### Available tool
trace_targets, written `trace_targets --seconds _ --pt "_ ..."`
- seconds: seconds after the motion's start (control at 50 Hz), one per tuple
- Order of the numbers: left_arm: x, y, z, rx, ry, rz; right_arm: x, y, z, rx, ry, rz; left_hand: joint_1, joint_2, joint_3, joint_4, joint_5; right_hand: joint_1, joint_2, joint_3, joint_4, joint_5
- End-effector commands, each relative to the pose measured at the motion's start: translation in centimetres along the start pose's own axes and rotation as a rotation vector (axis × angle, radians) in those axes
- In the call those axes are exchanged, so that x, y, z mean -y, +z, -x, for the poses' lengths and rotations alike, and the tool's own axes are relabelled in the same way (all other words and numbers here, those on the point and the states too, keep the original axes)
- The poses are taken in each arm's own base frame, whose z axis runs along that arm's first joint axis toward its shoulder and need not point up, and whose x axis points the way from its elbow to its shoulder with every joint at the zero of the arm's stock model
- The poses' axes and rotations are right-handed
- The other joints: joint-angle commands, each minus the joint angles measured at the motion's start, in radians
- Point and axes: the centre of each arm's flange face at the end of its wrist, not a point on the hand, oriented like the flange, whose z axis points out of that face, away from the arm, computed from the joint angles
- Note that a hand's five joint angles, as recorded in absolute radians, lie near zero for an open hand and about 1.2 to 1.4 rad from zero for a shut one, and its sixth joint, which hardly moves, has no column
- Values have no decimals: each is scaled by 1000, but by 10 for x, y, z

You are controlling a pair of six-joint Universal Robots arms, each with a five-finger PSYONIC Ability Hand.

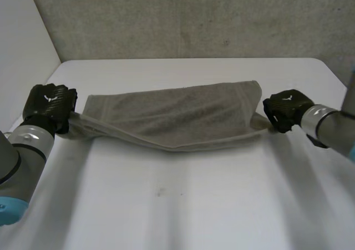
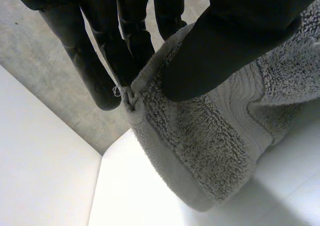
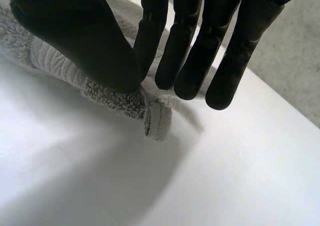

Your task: Fold the towel.

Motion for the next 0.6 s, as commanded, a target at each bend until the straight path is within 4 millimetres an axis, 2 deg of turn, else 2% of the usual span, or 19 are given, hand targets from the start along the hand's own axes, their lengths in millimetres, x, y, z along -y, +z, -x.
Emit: trace_targets --seconds 0.02,0.1,0.12,0.18,0.22,0.32,0.6 --pt "0 -4 -5 -17 1 -1 -4 -33 8 113 -81 182 192 179 180 179 182 420 218 214 205 241" --pt "1 -5 -9 -28 2 -2 -12 -26 8 86 -94 145 192 179 180 179 182 420 218 214 205 241" --pt "1 -5 -9 -28 2 -2 -16 -22 9 72 -78 123 192 179 180 179 182 313 112 107 99 134" --pt "0 -5 -10 -33 2 -1 -20 -18 9 61 -53 109 192 179 180 179 182 286 84 80 71 107" --pt "0 -5 -10 -33 2 1 -29 -15 14 64 -26 110 192 179 180 179 182 107 -94 -98 -107 -71" --pt "-1 -5 -11 -34 2 3 -39 -18 21 81 -12 137 192 179 180 179 182 -128 -329 -333 -342 -306" --pt "-5 -7 -14 -44 2 16 -59 -28 31 129 -4 133 192 179 180 179 182 -169 -370 -375 -384 -348"
